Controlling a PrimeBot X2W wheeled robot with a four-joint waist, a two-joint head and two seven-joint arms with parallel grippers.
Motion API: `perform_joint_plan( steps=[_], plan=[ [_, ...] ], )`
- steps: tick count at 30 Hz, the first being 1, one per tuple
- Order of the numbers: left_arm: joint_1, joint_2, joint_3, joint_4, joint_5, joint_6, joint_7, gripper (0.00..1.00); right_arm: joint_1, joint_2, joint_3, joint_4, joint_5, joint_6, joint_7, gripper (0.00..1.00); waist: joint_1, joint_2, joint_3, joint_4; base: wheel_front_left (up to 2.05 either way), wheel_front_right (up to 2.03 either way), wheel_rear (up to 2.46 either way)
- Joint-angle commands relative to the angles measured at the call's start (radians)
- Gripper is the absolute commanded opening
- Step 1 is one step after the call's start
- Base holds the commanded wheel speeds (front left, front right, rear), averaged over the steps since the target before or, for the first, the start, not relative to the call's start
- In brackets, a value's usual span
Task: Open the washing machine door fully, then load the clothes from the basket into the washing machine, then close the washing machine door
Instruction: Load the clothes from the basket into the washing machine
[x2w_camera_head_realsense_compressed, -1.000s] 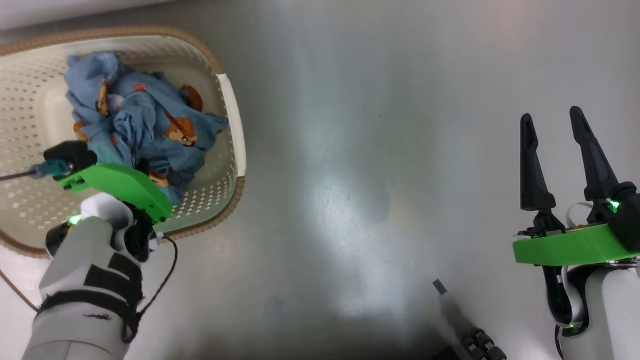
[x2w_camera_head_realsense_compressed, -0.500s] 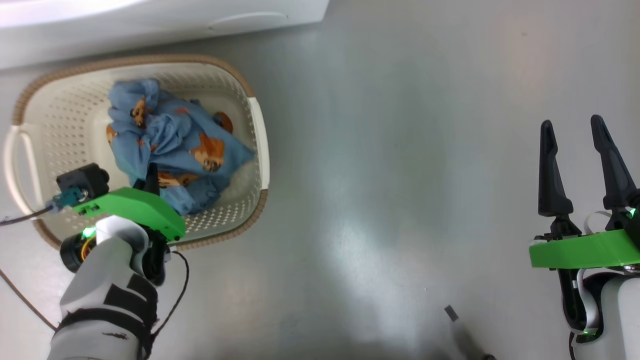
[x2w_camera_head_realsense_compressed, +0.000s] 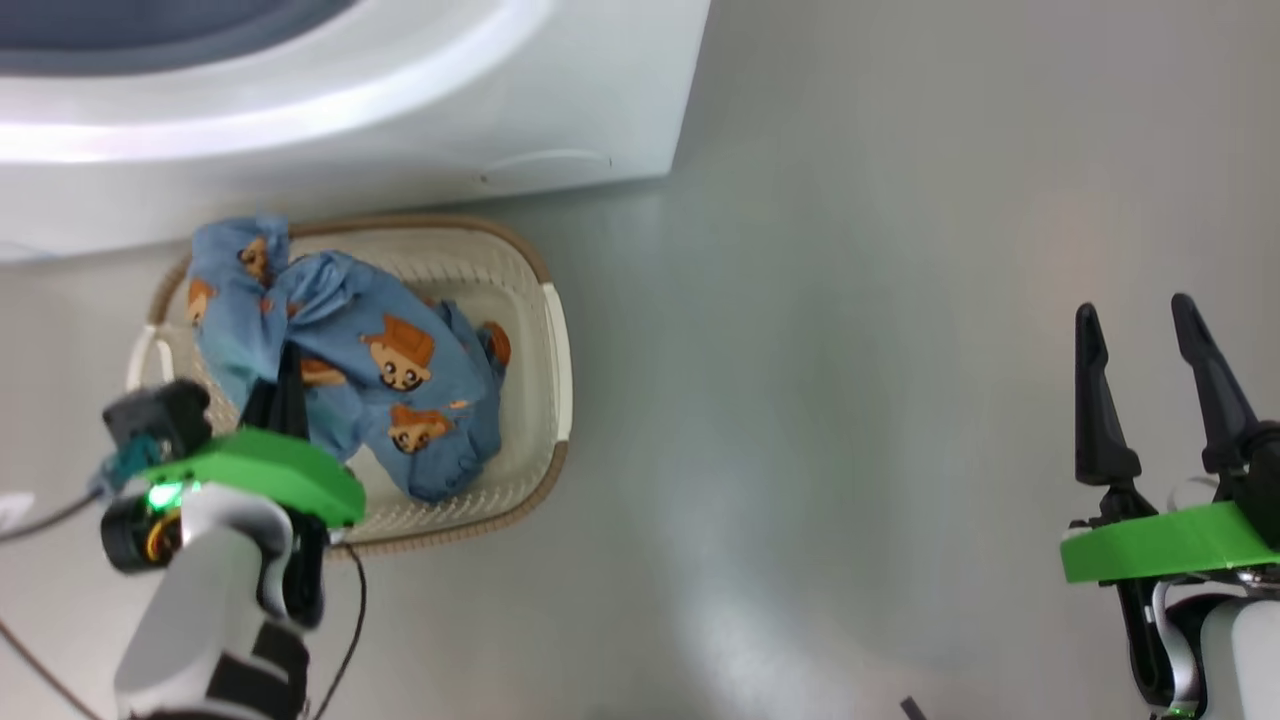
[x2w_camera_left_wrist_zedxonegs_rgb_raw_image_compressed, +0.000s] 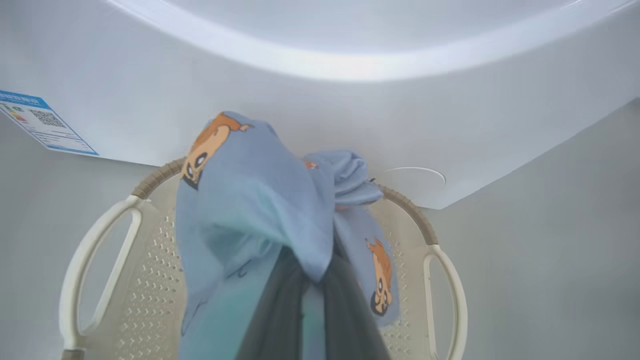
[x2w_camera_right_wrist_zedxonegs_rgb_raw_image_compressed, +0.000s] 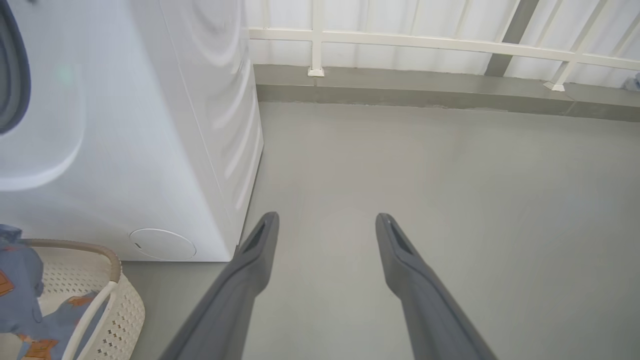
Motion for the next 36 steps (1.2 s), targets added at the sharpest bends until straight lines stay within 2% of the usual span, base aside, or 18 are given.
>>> perform_joint_plan(
  steps=[1,7,15,22,28,36],
  plan=[
    [0.056,0.038,0.035,-0.049,0.021,0.011,-0.010,0.00,0.027,-0.013,0.017,-0.017,-0.004,0.007,0.000,1.00,0.0001,0.0000,-0.080,0.004,0.00,0.00,0.00],
    [0.225,0.028,0.086,-0.249,0.111,0.034,-0.010,0.00,0.062,-0.016,0.023,-0.003,-0.016,0.007,0.007,1.00,0.0001,0.0000,-0.213,0.013,0.00,0.00,0.00],
    [0.426,0.005,0.094,-0.435,0.175,0.047,-0.010,0.00,0.147,-0.035,0.048,-0.004,-0.036,0.007,0.042,1.00,0.0001,0.0000,-0.394,0.034,0.00,0.00,0.00],
    [0.544,-0.004,0.073,-0.513,0.185,0.063,0.000,0.00,0.218,-0.038,0.042,-0.035,-0.035,0.007,0.078,1.00,0.0001,0.0000,-0.510,0.045,0.00,0.00,0.00],
    [0.602,0.007,0.062,-0.562,0.186,0.071,0.028,0.00,0.259,-0.037,0.042,-0.056,-0.033,0.007,0.098,1.00,0.0001,0.0000,-0.566,0.052,0.00,0.00,0.00],
    [0.646,0.025,0.057,-0.646,0.186,0.088,0.063,0.00,0.289,-0.030,0.045,-0.082,-0.028,0.007,0.112,1.00,0.0001,0.0000,-0.581,0.057,0.00,0.00,0.00]
  ],
)
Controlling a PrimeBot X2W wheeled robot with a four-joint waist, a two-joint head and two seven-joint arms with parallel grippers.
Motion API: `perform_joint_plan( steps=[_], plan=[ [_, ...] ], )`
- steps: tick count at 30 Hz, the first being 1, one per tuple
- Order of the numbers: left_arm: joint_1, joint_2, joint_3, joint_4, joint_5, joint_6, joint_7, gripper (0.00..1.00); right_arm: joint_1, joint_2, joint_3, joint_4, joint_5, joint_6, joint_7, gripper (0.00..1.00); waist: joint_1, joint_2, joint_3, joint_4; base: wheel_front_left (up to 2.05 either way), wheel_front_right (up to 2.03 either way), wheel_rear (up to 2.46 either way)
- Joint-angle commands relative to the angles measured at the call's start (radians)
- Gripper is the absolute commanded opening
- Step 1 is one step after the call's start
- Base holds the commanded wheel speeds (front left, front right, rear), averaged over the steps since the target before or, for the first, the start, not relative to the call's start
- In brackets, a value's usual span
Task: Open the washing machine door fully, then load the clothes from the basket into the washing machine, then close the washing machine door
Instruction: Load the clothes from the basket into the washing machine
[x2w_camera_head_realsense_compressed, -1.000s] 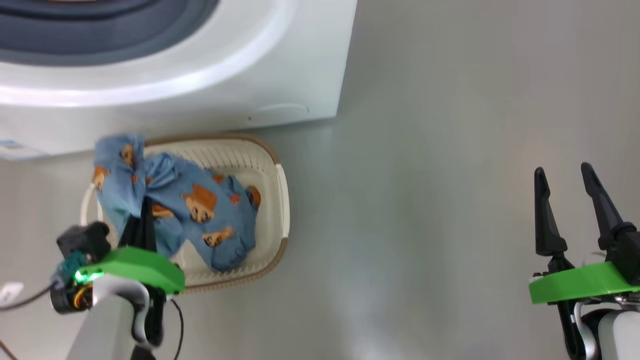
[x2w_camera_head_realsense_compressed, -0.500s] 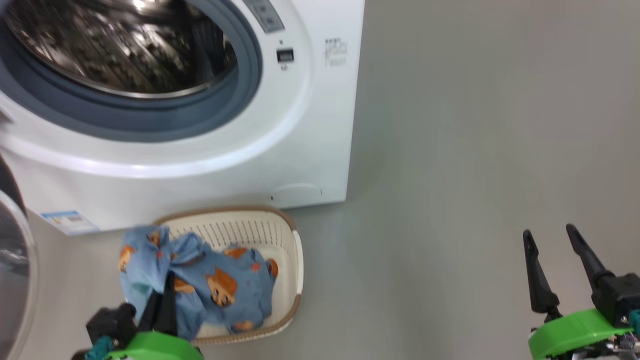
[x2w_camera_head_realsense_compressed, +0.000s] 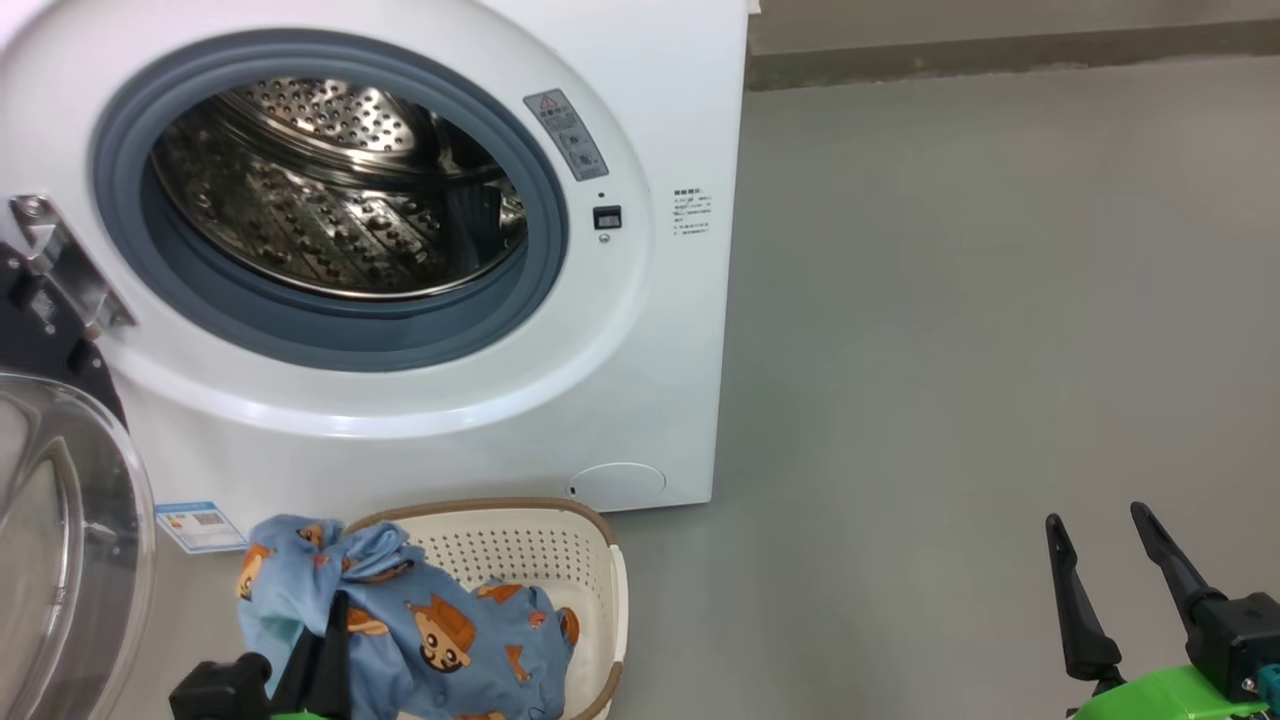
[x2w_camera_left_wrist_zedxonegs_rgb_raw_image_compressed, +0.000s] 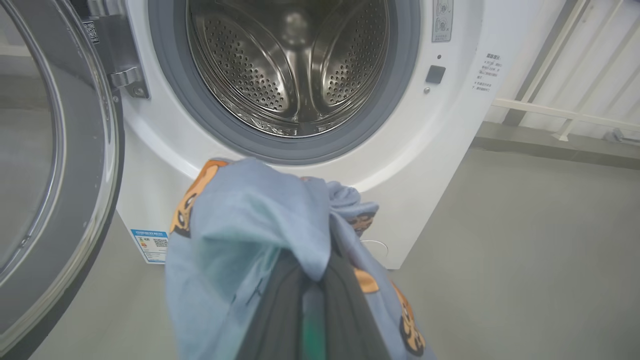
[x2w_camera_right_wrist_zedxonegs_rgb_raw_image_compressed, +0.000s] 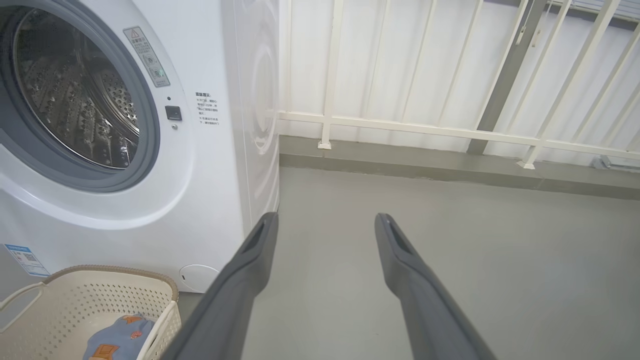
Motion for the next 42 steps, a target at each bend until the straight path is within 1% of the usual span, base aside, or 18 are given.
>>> perform_joint_plan(
  steps=[1,12,25,36,42],
  plan=[
    [-0.010,0.023,0.030,-0.041,0.003,0.006,0.005,0.00,-0.012,-0.012,0.023,-0.030,-0.002,0.007,0.002,1.00,0.0002,0.0000,-0.005,0.005,0.00,0.00,0.00],
    [0.007,0.027,0.029,-0.076,-0.006,0.023,0.018,0.00,-0.013,-0.009,0.031,-0.031,0.001,0.007,0.006,1.00,0.0002,0.0000,-0.005,0.005,0.00,0.00,0.00],
    [-0.004,0.030,0.019,-0.080,-0.010,0.029,0.016,0.00,-0.017,-0.010,0.033,-0.038,0.003,0.007,0.010,1.00,0.0002,0.0000,0.013,0.005,0.00,0.00,0.00],
    [-0.072,0.029,0.007,-0.057,-0.014,0.025,0.021,0.00,-0.047,-0.007,0.042,-0.045,0.008,0.007,0.001,1.00,0.0002,0.0000,0.084,-0.030,0.00,0.00,0.00],
    [-0.166,0.029,-0.003,-0.021,-0.016,0.016,0.041,0.00,-0.074,-0.005,0.033,-0.053,0.012,0.007,-0.009,1.00,0.0002,0.0000,0.166,-0.062,0.00,0.00,0.00]
  ],
)
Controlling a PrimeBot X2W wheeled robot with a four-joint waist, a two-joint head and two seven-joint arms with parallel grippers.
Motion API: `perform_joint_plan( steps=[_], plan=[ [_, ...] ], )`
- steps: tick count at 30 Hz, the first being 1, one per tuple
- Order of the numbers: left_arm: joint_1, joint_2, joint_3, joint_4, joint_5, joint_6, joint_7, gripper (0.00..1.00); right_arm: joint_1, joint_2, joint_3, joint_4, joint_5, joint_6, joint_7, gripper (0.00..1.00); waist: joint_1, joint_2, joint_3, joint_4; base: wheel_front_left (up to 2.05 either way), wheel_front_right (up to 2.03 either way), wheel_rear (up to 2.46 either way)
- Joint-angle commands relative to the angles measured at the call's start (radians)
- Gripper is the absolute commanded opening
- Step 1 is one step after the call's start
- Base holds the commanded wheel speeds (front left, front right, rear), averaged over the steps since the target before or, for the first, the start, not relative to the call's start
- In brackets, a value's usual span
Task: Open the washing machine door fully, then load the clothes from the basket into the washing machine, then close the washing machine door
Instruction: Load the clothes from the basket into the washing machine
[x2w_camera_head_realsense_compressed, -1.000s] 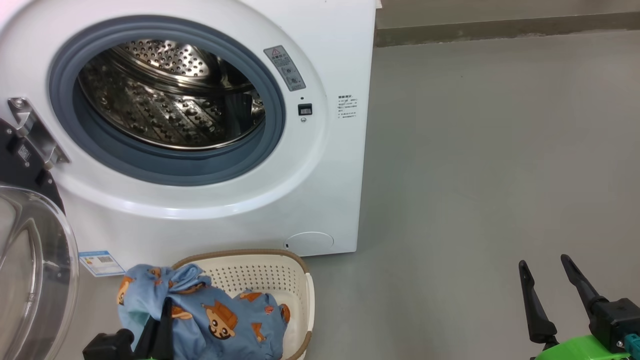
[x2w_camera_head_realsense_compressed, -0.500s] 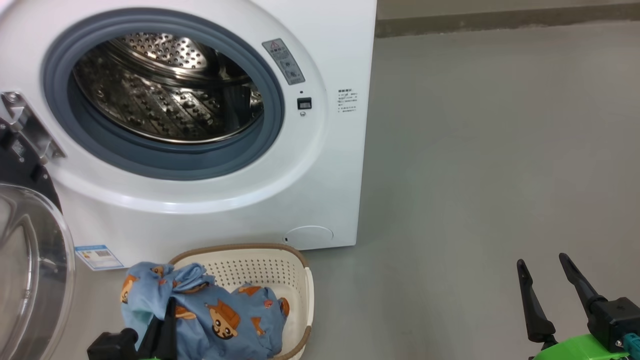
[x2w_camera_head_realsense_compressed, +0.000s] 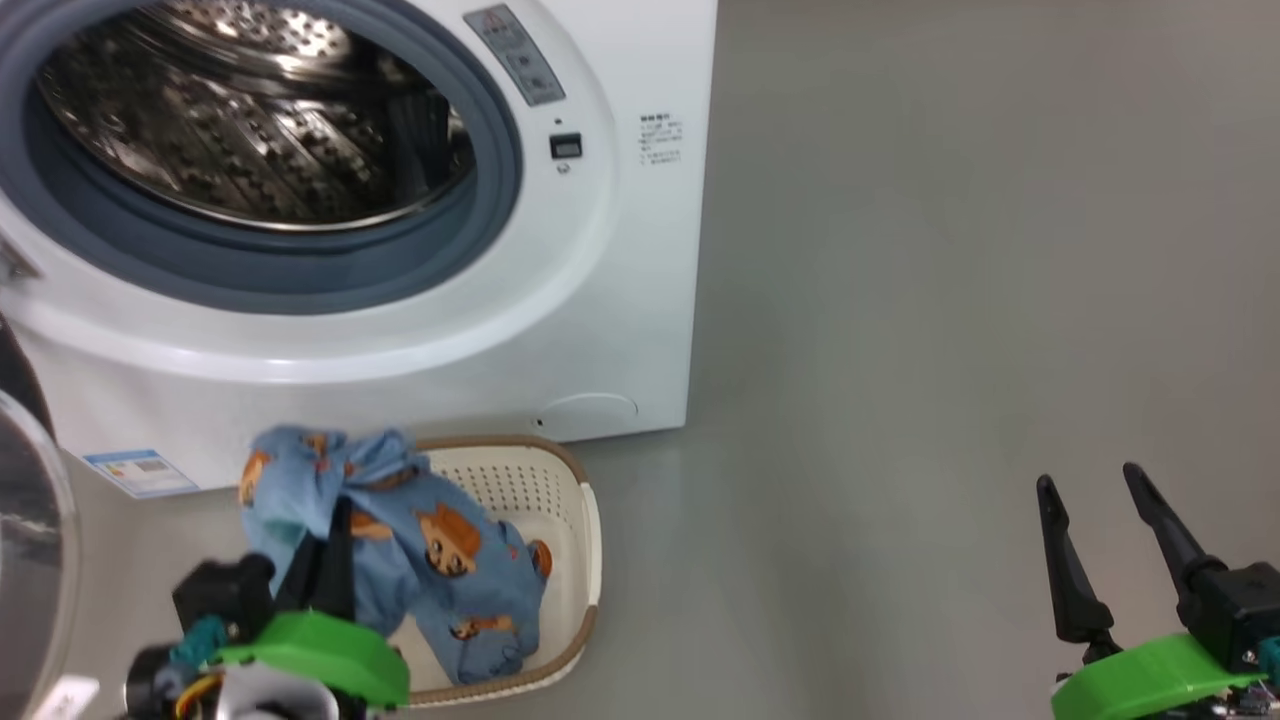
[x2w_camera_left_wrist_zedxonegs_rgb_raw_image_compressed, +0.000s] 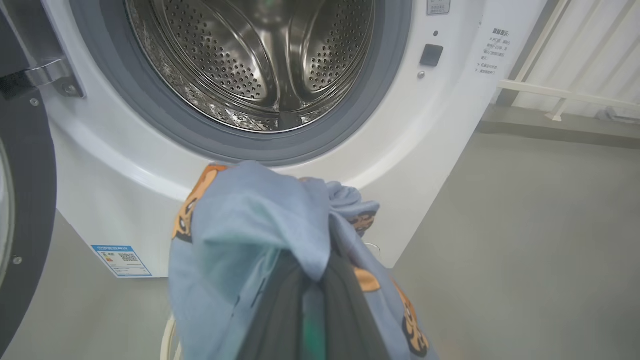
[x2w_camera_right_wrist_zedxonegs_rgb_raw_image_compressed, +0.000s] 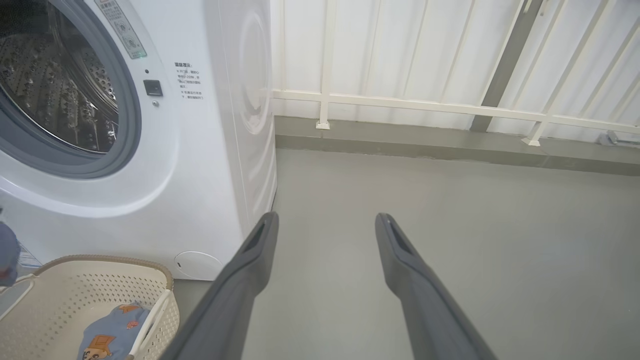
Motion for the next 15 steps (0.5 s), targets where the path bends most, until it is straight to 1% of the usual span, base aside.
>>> perform_joint_plan(
  steps=[1,8,15],
  plan=[
    [-0.060,0.019,0.031,-0.012,-0.008,0.000,0.000,0.00,-0.044,-0.011,0.016,-0.032,0.005,0.007,-0.010,1.00,-0.0001,0.0000,0.059,-0.029,0.00,0.00,0.00],
    [-0.242,0.043,0.056,0.066,-0.025,-0.007,0.032,0.00,-0.096,-0.005,0.016,-0.034,0.014,0.007,-0.034,1.00,-0.0001,0.0000,0.198,-0.064,0.00,0.00,0.00],
    [-0.465,0.116,0.079,0.150,-0.033,-0.029,0.102,0.00,-0.160,0.002,0.028,-0.010,0.029,0.007,-0.078,1.00,-0.0001,0.0000,0.341,-0.107,0.00,0.00,0.00]
  ],
)
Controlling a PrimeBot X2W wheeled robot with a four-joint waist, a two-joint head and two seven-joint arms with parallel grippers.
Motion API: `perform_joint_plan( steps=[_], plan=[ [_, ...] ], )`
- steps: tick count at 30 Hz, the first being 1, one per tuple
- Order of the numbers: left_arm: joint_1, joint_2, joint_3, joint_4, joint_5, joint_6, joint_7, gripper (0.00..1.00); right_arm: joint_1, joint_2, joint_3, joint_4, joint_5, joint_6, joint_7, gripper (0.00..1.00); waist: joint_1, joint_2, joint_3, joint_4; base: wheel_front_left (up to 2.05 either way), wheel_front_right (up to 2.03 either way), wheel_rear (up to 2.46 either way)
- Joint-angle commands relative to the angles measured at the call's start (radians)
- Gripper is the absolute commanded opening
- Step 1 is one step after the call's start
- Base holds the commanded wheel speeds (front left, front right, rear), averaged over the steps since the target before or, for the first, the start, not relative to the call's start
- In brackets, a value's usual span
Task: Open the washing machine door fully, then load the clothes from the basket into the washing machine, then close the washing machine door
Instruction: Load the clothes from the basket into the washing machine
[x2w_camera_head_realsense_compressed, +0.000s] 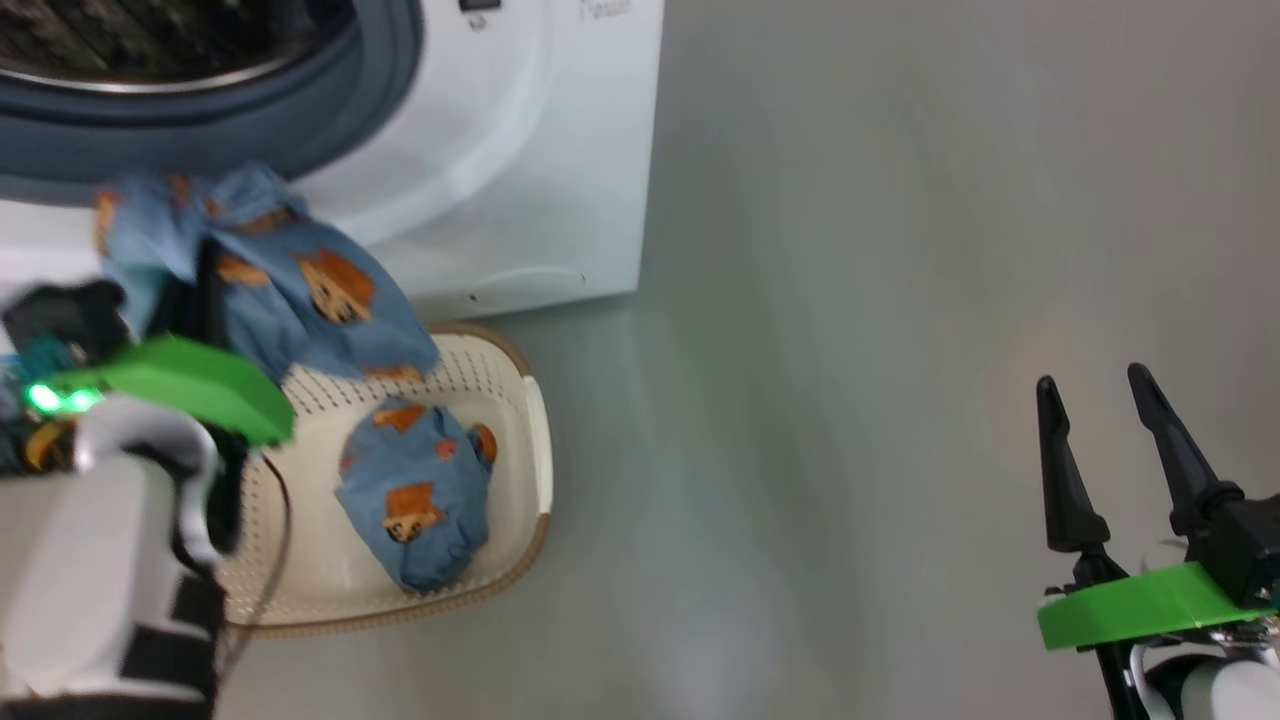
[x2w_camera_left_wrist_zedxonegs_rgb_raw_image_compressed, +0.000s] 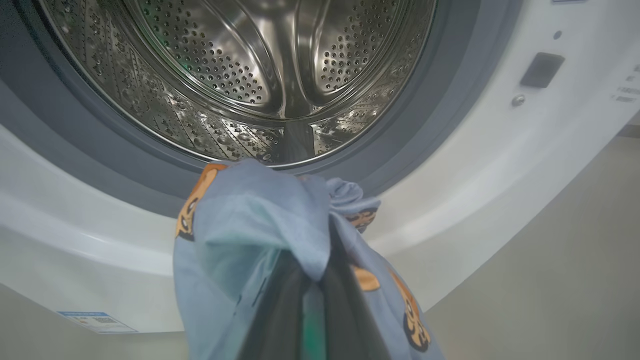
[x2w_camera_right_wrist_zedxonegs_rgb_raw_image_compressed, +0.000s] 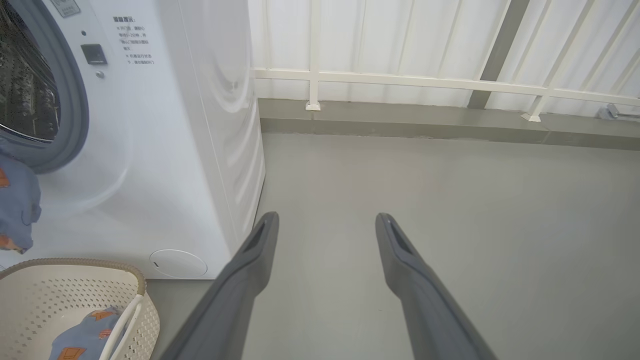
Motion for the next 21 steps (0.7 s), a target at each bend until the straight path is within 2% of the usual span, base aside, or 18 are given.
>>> perform_joint_plan(
  steps=[1,8,14,19,21],
  plan=[
    [-0.056,0.050,0.039,-0.011,0.000,-0.004,0.011,0.00,-0.030,-0.010,0.027,-0.014,0.012,0.007,-0.017,1.00,-0.0002,-0.0001,0.120,-0.057,0.00,0.00,0.00],
    [-0.265,0.148,0.057,0.035,0.003,-0.013,0.115,0.00,-0.095,-0.007,0.054,0.052,0.043,0.007,-0.080,1.00,-0.0002,-0.0001,0.230,-0.105,0.00,0.00,0.00],
    [-0.466,0.229,0.064,0.035,-0.003,-0.026,0.253,0.00,-0.151,-0.007,0.070,0.101,0.082,0.007,-0.125,1.00,-0.0002,-0.0001,0.336,-0.126,0.00,0.00,0.00],
    [-0.594,0.301,0.071,0.025,0.014,-0.023,0.300,0.00,-0.190,-0.007,0.091,0.127,0.106,0.007,-0.148,1.00,-0.0002,-0.0001,0.405,-0.145,0.00,0.00,0.00],
    [-0.637,0.335,0.075,0.021,0.030,-0.026,0.280,0.00,-0.203,-0.007,0.100,0.143,0.114,0.007,-0.155,1.00,-0.0002,-0.0001,0.423,-0.156,0.00,0.00,0.00]
  ],
)
